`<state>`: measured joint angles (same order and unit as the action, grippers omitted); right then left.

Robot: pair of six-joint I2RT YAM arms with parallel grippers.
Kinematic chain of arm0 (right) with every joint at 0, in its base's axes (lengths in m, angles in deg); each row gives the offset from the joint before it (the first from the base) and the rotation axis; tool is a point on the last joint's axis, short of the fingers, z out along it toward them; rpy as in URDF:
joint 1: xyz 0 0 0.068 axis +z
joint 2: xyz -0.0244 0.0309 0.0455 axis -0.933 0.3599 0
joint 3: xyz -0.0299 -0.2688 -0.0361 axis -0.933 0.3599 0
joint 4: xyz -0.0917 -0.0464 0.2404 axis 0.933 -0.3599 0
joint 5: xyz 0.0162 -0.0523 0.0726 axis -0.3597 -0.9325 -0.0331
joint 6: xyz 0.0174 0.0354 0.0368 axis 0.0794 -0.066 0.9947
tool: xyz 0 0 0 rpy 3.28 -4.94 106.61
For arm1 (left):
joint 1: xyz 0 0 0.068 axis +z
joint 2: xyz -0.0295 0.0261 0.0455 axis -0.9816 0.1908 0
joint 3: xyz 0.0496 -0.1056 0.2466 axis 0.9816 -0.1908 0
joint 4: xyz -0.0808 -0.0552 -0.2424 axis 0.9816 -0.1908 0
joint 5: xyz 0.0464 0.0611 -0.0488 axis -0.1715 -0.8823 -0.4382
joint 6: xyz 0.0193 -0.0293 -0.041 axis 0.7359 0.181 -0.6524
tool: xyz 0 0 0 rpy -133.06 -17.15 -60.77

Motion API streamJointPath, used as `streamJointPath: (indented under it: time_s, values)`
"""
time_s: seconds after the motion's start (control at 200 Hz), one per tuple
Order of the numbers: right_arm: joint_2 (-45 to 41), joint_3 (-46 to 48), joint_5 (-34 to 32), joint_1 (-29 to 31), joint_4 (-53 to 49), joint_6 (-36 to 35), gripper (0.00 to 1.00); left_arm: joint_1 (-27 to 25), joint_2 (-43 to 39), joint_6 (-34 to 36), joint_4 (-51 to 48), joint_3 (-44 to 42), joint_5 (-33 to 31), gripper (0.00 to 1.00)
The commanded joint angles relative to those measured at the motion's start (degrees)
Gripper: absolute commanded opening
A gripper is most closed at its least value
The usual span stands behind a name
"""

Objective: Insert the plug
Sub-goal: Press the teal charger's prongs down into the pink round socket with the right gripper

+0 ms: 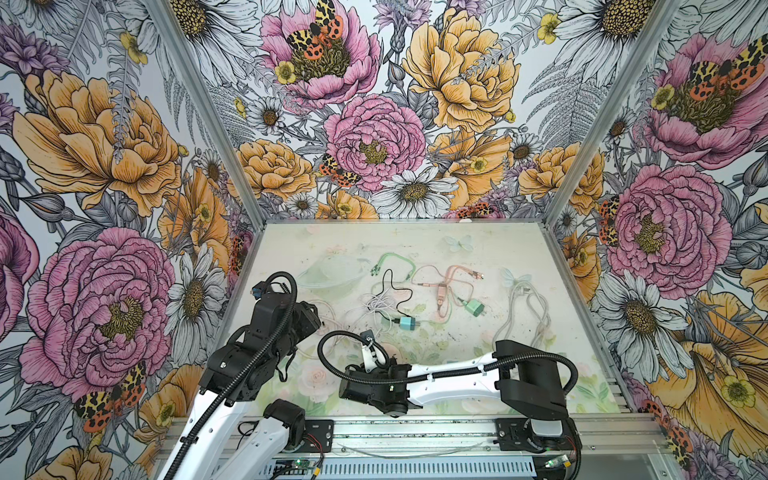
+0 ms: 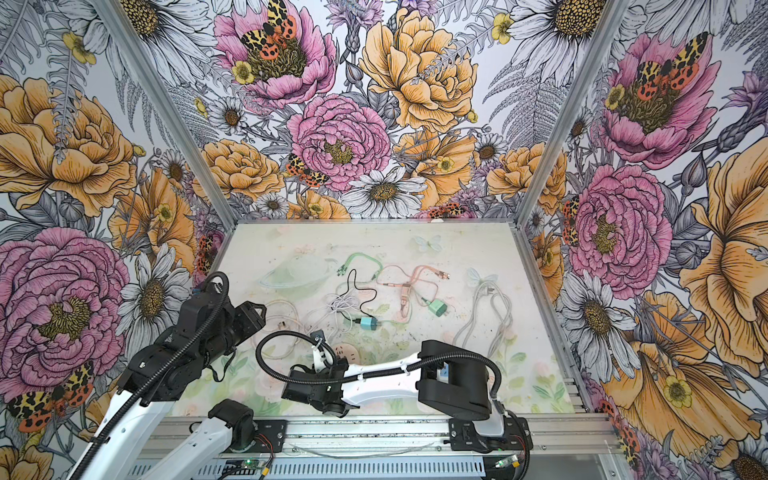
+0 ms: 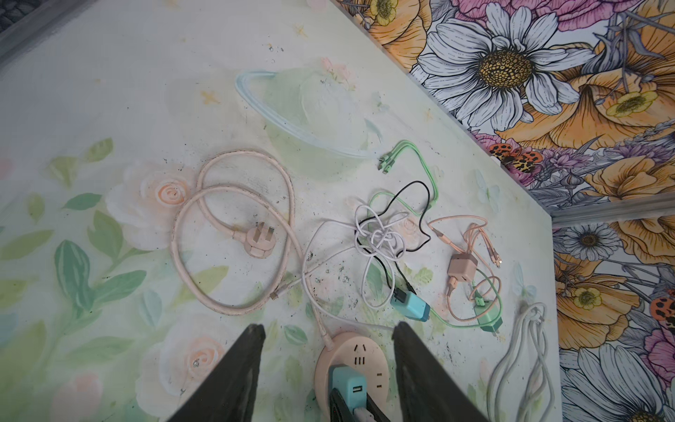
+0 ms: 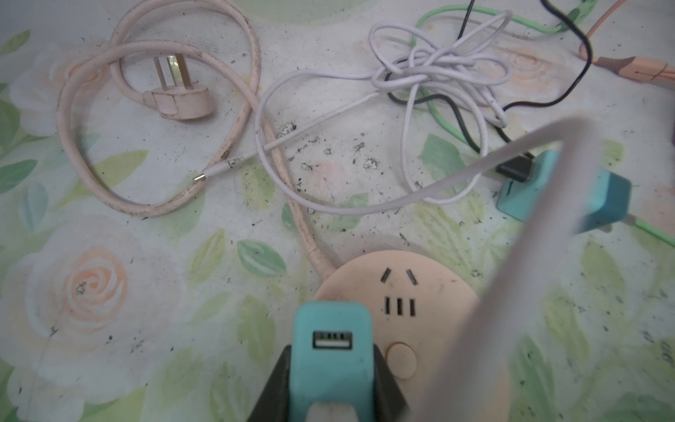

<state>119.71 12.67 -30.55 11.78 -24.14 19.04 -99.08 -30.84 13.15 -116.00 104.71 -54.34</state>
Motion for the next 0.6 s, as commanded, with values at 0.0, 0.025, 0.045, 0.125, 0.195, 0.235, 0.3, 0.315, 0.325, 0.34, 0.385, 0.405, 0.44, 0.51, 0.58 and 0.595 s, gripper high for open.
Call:
streamJointPath:
  time_s: [0.0, 0.025, 0.045, 0.125, 0.195, 0.235, 0.3, 0.315, 0.325, 0.34, 0.385, 0.405, 0.44, 0.51, 0.58, 0.595]
  values:
    - [3.2, 0.3, 6.8, -2.0, 1.2, -1.2, 0.00, 2.2, 0.3, 4.0, -0.2, -1.2, 4.3, 0.60]
    - [3.1, 0.6, 7.3, -2.4, 1.6, -1.2, 0.00, 2.7, 0.4, 4.2, 0.2, -1.5, 4.6, 0.60]
    - [3.1, 0.9, 7.6, -2.7, 2.0, -1.2, 0.00, 3.0, 0.5, 4.4, 0.5, -1.8, 5.0, 0.60]
    - [2.9, 1.7, 8.9, -3.8, 3.1, -1.2, 0.00, 3.5, 1.2, 4.8, 2.2, -3.1, 6.3, 0.61]
    - [3.1, 2.1, 9.8, -4.6, 3.7, -1.3, 0.00, 3.8, 2.3, 5.1, 3.8, -3.9, 7.0, 0.61]
    - [3.1, 2.1, 10.2, -4.9, 4.0, -1.5, 0.00, 3.8, 2.8, 5.3, 4.7, -4.2, 7.2, 0.62]
    - [3.3, 2.0, 11.1, -5.2, 4.7, -2.6, 0.00, 3.8, 3.9, 5.6, 5.7, -4.4, 7.4, 0.62]
    - [3.3, 2.0, 11.3, -5.2, 4.9, -3.0, 0.00, 3.8, 4.1, 5.6, 6.0, -4.4, 7.4, 0.62]
    - [3.3, 2.0, 11.4, -5.3, 5.1, -3.3, 0.00, 3.9, 4.2, 5.7, 6.2, -4.4, 7.4, 0.62]
    - [3.3, 2.0, 11.7, -5.3, 5.2, -3.6, 0.00, 3.9, 4.5, 5.7, 6.3, -4.4, 7.5, 0.62]
    - [3.2, 1.7, 12.4, -5.4, 5.3, -4.3, 0.00, 3.8, 5.0, 5.7, 6.8, -4.3, 7.6, 0.63]
    - [3.1, 1.7, 12.7, -5.3, 5.3, -4.4, 0.00, 3.8, 5.2, 5.7, 6.9, -4.3, 7.6, 0.62]
    - [2.8, 1.9, 13.3, -5.4, 5.4, -4.3, 0.01, 3.9, 5.5, 5.7, 7.1, -4.4, 7.7, 0.63]
    - [2.0, 2.7, 14.2, -5.3, 5.8, -3.9, 0.08, 3.8, 6.1, 5.8, 7.3, -4.5, 7.7, 0.63]
    - [1.0, 3.7, 14.4, -5.4, 6.2, -3.8, 0.18, 3.8, 6.3, 5.9, 7.5, -4.9, 7.6, 0.63]
    - [0.6, 3.8, 14.3, -5.4, 6.3, -3.8, 0.19, 3.8, 6.3, 5.9, 7.5, -5.0, 7.6, 0.63]
